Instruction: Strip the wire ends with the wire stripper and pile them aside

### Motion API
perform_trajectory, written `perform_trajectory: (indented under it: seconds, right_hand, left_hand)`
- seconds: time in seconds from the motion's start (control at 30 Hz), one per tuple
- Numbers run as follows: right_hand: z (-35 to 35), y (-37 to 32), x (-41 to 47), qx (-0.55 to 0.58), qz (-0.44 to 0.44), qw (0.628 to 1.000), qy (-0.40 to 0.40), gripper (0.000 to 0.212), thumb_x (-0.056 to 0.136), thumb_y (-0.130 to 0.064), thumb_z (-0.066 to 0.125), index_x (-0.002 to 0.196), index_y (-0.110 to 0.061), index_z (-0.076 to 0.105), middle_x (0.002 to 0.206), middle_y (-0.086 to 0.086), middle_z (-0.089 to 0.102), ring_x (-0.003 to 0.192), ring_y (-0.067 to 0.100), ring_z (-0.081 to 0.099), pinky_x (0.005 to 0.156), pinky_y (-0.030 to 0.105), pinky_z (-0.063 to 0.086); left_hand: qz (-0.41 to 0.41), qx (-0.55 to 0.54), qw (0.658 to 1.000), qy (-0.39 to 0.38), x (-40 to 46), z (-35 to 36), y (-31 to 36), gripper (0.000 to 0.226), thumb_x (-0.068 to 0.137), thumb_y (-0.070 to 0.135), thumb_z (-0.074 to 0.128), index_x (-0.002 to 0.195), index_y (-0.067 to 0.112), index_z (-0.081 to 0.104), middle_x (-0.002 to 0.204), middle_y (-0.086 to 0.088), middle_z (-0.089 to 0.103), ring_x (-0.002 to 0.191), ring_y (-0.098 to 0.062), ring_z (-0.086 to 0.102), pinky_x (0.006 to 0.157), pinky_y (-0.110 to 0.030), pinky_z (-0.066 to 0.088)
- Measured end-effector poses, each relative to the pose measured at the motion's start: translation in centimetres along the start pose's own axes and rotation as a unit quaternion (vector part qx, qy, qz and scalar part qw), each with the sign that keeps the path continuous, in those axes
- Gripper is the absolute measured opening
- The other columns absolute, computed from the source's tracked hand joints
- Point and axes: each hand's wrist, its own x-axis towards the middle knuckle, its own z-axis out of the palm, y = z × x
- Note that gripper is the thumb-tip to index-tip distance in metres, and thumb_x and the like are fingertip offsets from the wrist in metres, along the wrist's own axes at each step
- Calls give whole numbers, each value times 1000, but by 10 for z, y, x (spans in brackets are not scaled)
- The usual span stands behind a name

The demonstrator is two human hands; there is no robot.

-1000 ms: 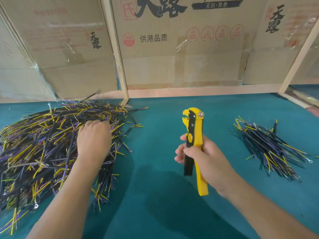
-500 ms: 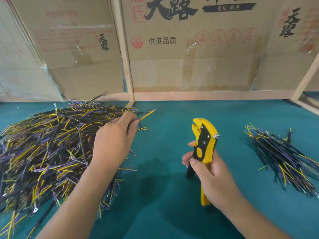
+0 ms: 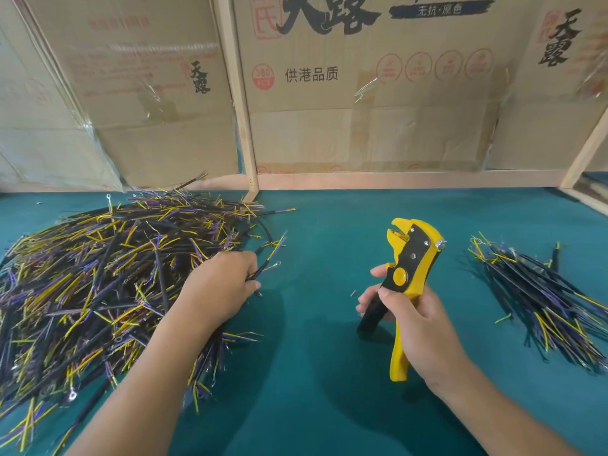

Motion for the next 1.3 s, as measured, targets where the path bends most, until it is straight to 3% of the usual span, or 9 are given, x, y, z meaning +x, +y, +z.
perform_trajectory:
  seconds: [0.2, 0.43, 0.63, 0.73, 0.8, 0.93, 1.13, 1.23, 1.3]
  right_hand:
    - [-2, 2, 5, 28, 24, 999, 15, 31, 84, -28, 50, 110, -15, 60, 81, 12, 72, 85, 33, 71, 94, 55, 53]
    - [-2, 3, 5, 35, 30, 999, 9, 30, 84, -29, 51, 110, -16, 60, 82, 11, 72, 86, 32, 72, 94, 55, 54]
    - [-2, 5, 6, 42, 32, 999, 10, 30, 83, -28, 51, 109, -15, 60, 80, 11, 72, 85, 32, 71, 91, 55, 56]
    - [-2, 5, 7, 48, 32, 998, 9, 31, 83, -26, 51, 110, -12, 58, 79, 11, 71, 85, 34, 70, 91, 54, 56]
    - [-3, 5, 7, 51, 33, 998, 7, 30, 83, -26, 51, 109, -12, 59, 78, 12, 70, 85, 34, 70, 90, 53, 56]
    - [-3, 5, 8, 51, 30, 998, 7, 29, 84, -26, 51, 108, -13, 59, 79, 12, 71, 84, 34, 70, 87, 48, 57]
    - [-5, 5, 9, 48, 33, 998, 9, 15, 97, -14, 50, 109, -11, 58, 80, 12, 72, 83, 33, 72, 79, 41, 58]
    - [-4, 4, 8, 61, 38, 997, 7, 25, 87, -23, 53, 109, -11, 58, 79, 11, 71, 83, 35, 71, 81, 44, 60]
    - [-5, 3, 7, 59, 33, 998, 8, 13, 95, -16, 55, 106, -12, 61, 79, 12, 71, 82, 34, 71, 85, 49, 59]
  left_hand:
    - [18, -70, 996, 51, 1, -5, 7, 39, 85, 28, 77, 77, 18, 41, 81, -2, 53, 79, -29, 50, 72, -41, 45]
    - [52, -60, 995, 65, 3, -3, 2, 5, 90, 10, 64, 88, 5, 65, 89, -7, 58, 92, -32, 57, 75, -34, 37]
    - [136, -71, 923, 353, -1, -14, 12, 9, 91, 19, 72, 95, 14, 78, 82, -6, 60, 78, -32, 57, 70, -43, 50]
    - [169, -150, 887, 402, -7, -19, 18, 19, 100, 32, 59, 97, 17, 72, 77, 1, 64, 68, -21, 58, 64, -38, 48]
    - [147, -241, 875, 393, -9, -17, 23, 23, 101, 38, 56, 89, 22, 66, 69, 3, 63, 62, -18, 56, 61, -33, 47]
    - [72, -512, 816, 258, -10, -13, 35, 31, 101, 37, 55, 77, 19, 63, 57, 2, 60, 48, -11, 50, 48, -23, 43]
    - [91, -576, 782, 219, -11, -11, 45, 30, 97, 43, 56, 72, 26, 62, 52, 8, 49, 46, -9, 39, 46, -17, 34]
    - [92, -617, 754, 206, -13, -12, 49, 28, 96, 41, 57, 74, 26, 63, 52, 7, 50, 45, -11, 38, 46, -19, 33]
    - [95, -643, 736, 188, -14, -12, 51, 26, 95, 40, 57, 75, 25, 65, 53, 5, 51, 44, -12, 38, 46, -20, 32]
